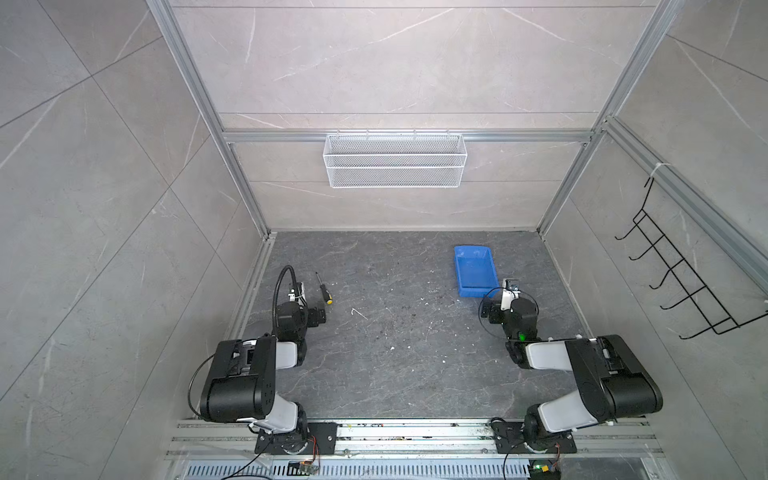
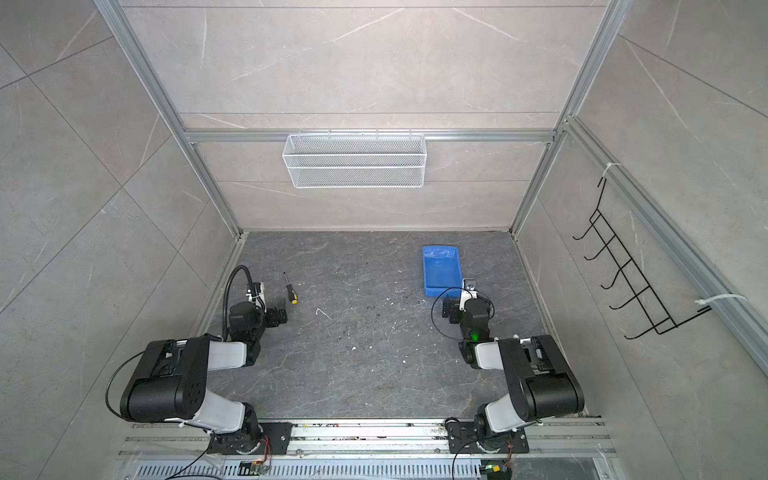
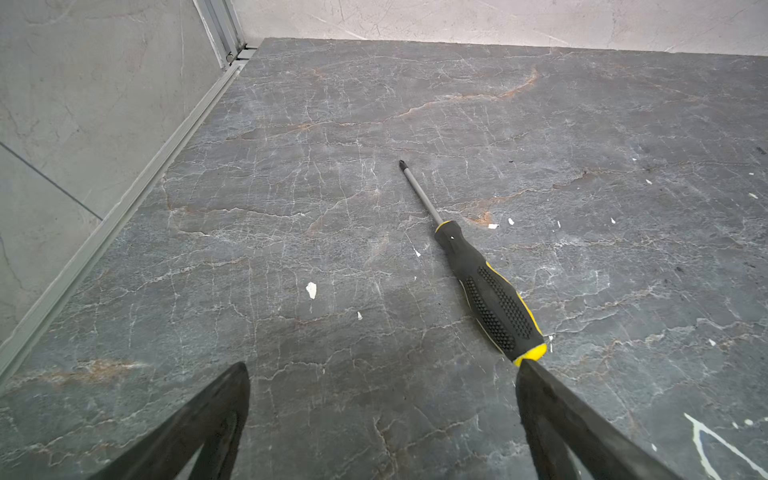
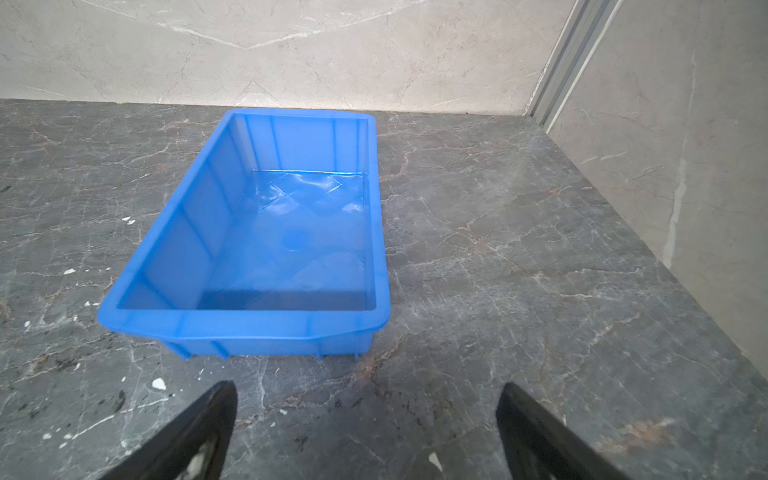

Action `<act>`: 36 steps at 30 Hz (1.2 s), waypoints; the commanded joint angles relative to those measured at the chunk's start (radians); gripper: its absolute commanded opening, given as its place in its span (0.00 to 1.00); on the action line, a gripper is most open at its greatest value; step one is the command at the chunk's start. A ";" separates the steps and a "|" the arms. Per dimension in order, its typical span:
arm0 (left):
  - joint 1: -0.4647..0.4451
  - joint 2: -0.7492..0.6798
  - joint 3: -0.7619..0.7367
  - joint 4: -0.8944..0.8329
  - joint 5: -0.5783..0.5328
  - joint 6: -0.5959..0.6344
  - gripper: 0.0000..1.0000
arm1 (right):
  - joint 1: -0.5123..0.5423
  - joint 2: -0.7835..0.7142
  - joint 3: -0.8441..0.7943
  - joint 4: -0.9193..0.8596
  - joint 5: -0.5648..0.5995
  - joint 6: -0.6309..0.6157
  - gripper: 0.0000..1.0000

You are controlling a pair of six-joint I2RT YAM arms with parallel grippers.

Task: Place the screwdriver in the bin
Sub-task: 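Move the left gripper over the black-and-yellow screwdriver while the right gripper swings toward it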

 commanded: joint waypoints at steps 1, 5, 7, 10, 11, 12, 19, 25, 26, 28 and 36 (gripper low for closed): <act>0.005 -0.008 0.026 0.024 0.014 -0.007 1.00 | 0.005 0.004 0.018 0.019 -0.010 0.007 0.99; 0.006 -0.008 0.026 0.024 0.015 -0.007 1.00 | 0.005 0.004 0.018 0.019 -0.010 0.007 0.99; 0.006 -0.009 0.026 0.025 0.016 -0.006 1.00 | 0.005 0.005 0.019 0.019 -0.011 0.007 0.99; 0.006 -0.007 0.026 0.024 0.017 -0.007 1.00 | 0.004 0.004 0.018 0.019 -0.011 0.008 0.99; 0.007 -0.007 0.027 0.023 0.015 -0.008 1.00 | 0.005 0.005 0.018 0.019 -0.010 0.007 0.99; 0.007 -0.007 0.027 0.022 0.015 -0.009 1.00 | 0.004 0.005 0.018 0.019 -0.010 0.008 0.99; 0.010 -0.007 0.029 0.020 0.019 -0.009 1.00 | 0.005 0.005 0.019 0.019 -0.011 0.006 0.99; 0.009 -0.032 0.025 0.008 -0.011 -0.015 1.00 | 0.005 -0.003 0.010 0.033 -0.002 0.007 0.99; 0.006 -0.051 0.027 -0.010 -0.036 -0.021 1.00 | 0.005 -0.010 -0.001 0.049 0.009 0.012 0.99; -0.002 -0.105 0.029 -0.058 -0.082 -0.029 1.00 | 0.005 -0.054 -0.020 0.045 0.025 0.018 0.99; -0.114 -0.311 0.126 -0.384 -0.257 -0.082 1.00 | 0.009 -0.362 -0.044 -0.171 -0.051 -0.002 0.99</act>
